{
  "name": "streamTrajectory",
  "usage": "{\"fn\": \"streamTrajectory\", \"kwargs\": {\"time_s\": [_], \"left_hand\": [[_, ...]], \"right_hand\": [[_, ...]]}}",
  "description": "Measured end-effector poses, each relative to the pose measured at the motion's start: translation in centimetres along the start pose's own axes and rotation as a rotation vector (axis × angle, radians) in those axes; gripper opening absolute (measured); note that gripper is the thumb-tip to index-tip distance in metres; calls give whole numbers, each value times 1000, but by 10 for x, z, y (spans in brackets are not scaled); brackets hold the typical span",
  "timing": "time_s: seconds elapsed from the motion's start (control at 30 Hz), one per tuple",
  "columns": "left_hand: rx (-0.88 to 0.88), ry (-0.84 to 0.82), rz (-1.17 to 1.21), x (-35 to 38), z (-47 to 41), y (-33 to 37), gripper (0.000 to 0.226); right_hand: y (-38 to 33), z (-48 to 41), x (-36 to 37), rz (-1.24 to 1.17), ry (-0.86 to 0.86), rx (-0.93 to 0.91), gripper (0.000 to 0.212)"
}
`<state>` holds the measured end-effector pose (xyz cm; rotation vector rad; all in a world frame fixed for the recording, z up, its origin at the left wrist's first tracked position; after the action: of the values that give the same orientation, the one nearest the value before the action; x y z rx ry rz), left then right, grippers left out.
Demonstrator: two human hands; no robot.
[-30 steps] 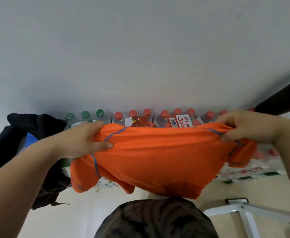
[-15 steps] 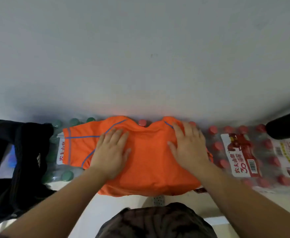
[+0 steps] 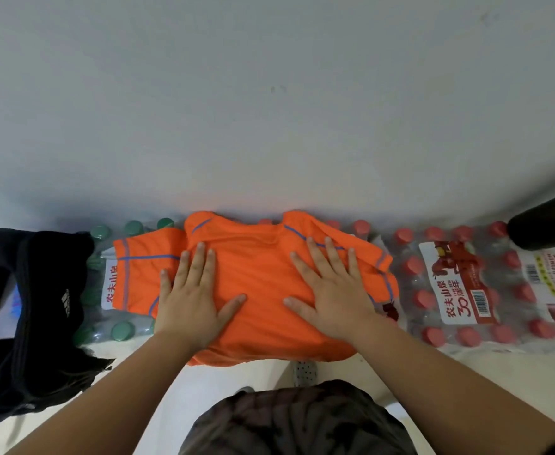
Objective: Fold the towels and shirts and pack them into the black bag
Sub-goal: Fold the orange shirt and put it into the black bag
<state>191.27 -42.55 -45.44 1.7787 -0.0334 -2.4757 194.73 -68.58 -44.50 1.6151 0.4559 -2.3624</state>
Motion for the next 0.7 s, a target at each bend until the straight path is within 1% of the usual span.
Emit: {"fn": "streamTrajectory", "kwargs": {"time_s": [0.13,0.23,0.3,0.4,0.43,0.5,0.57,0.6,0.67,0.7], "left_hand": [[-55,-5,3,-2,3,-9,105],[-21,-7,-18,-5,0,0,98],[60,25,-19,-12,-2,19,91],[209,-6,-7,-19,-4,62,86],[265,-28,-15,-20,-4,79,87],[377,-71,-51,-20,-4,113,87],[460,-105,-82,-19,-5,142,87],[482,-120,-96,-17,-7,154,87],[484,-141,-116,-13,-12,171,88],[472,-144,-124,-11,-16,176,89]], "right_hand": [[2,-14,-4,-27,-16,-73,84],[18,-11,-10,-109,83,-62,79],[39,-4,-14,-121,142,28,74],[72,6,-14,-116,93,131,62],[81,9,-14,-124,86,135,57],[97,11,-19,-188,144,112,50],[109,6,-24,-278,212,124,50],[114,2,-26,-322,223,132,45],[119,-4,-32,-399,249,138,20],[122,-6,-34,-445,258,149,12]]}}
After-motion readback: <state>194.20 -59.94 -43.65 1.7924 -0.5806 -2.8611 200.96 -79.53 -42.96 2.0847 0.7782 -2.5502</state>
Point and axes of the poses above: each hand's wrist, its own z-axis away from the middle knuckle, its own x-axis out of the palm, y = z × x, the point moved 3 cm from there along -z, towards the middle knuckle, and after that the axes turned 8 degrees about -y, right-handed, at the moved point
